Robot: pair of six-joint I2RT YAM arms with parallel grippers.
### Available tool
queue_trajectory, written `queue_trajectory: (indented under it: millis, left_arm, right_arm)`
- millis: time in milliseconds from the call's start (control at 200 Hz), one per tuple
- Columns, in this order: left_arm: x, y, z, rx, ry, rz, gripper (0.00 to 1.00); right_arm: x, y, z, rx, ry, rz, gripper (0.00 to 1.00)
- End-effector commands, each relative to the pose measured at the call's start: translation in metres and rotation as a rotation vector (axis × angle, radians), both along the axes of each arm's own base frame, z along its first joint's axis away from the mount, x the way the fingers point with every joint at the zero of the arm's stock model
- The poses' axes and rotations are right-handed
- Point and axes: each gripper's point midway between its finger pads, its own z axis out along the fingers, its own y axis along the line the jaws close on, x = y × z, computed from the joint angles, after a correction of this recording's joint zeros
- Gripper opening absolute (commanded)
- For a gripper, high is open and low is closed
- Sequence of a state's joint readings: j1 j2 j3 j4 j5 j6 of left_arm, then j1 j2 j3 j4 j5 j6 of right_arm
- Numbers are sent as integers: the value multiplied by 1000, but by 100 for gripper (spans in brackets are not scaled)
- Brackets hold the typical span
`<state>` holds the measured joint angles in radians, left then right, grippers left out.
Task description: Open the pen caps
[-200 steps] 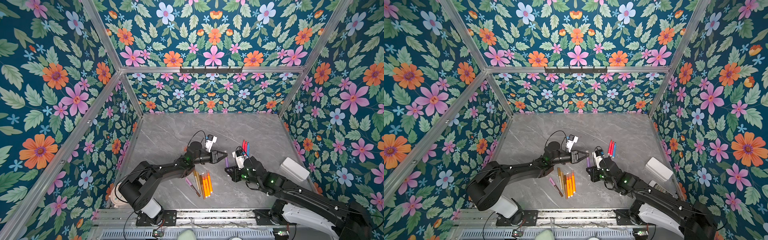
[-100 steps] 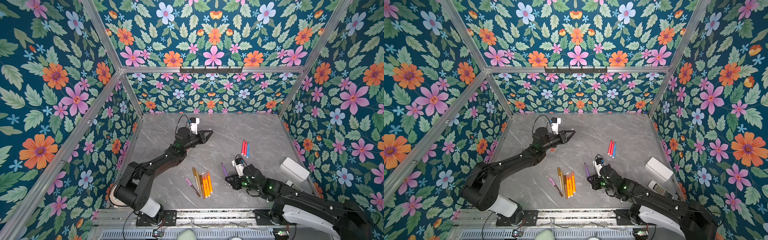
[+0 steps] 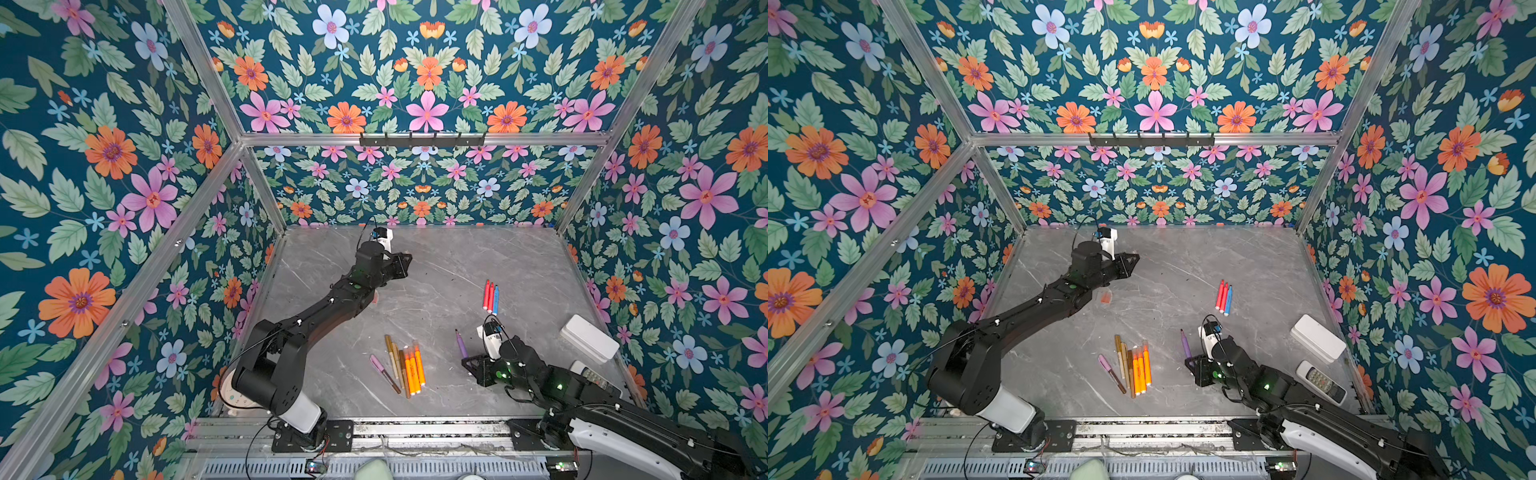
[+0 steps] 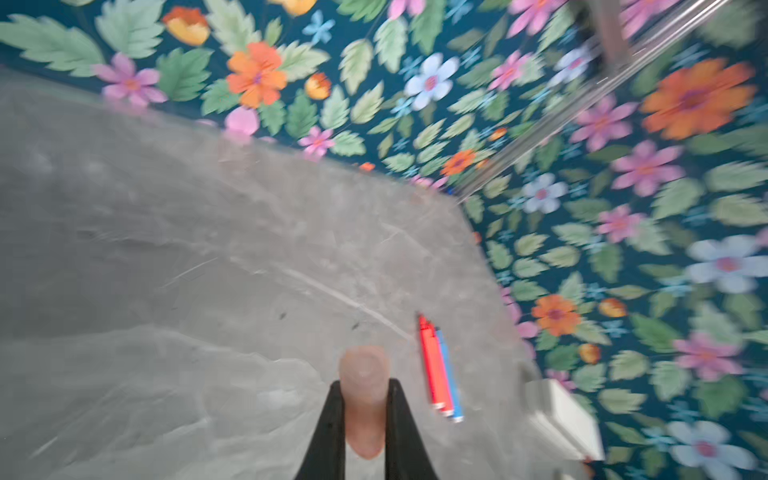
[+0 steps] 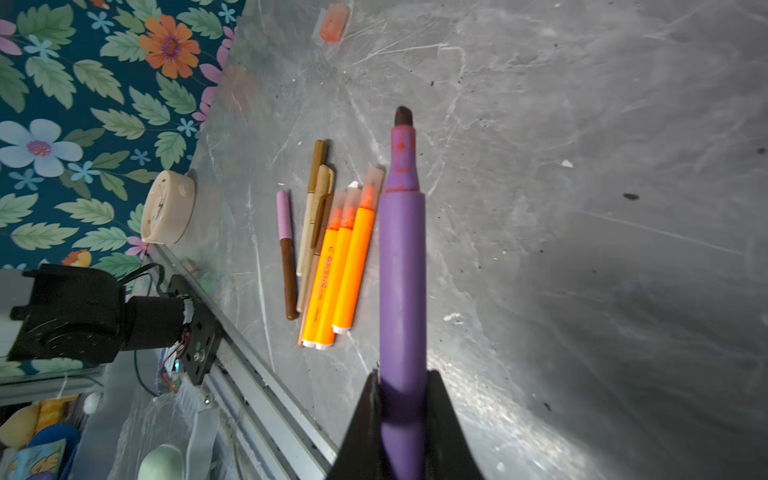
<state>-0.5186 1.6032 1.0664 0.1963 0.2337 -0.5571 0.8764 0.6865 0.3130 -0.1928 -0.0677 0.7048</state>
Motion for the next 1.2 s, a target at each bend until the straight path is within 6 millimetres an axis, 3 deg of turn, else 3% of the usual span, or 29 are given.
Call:
queue_trajectory:
  millis: [0, 180, 400, 860, 990, 1195]
  left_arm:
    - [-18, 41, -81, 400, 179, 9, 0]
    - [-16, 59, -129, 590, 269, 22, 0]
    - [-9, 61, -153, 675, 310, 14, 0]
    - [-18, 71, -161, 843, 342, 72, 0]
    - [-19, 79, -164, 884, 348, 101, 9]
    - [-19, 83, -169, 919, 364, 121, 10]
  right_arm:
    - [4, -16, -10, -61, 12, -64, 0]
    - [12, -30, -8, -120, -8, -124, 0]
    - [13, -48, -6, -147, -27, -192, 0]
    - [9, -55, -10, -142, -27, -208, 0]
    - [11, -51, -9, -142, -30, -191, 0]
    - [13, -46, -7, -159, -28, -169, 0]
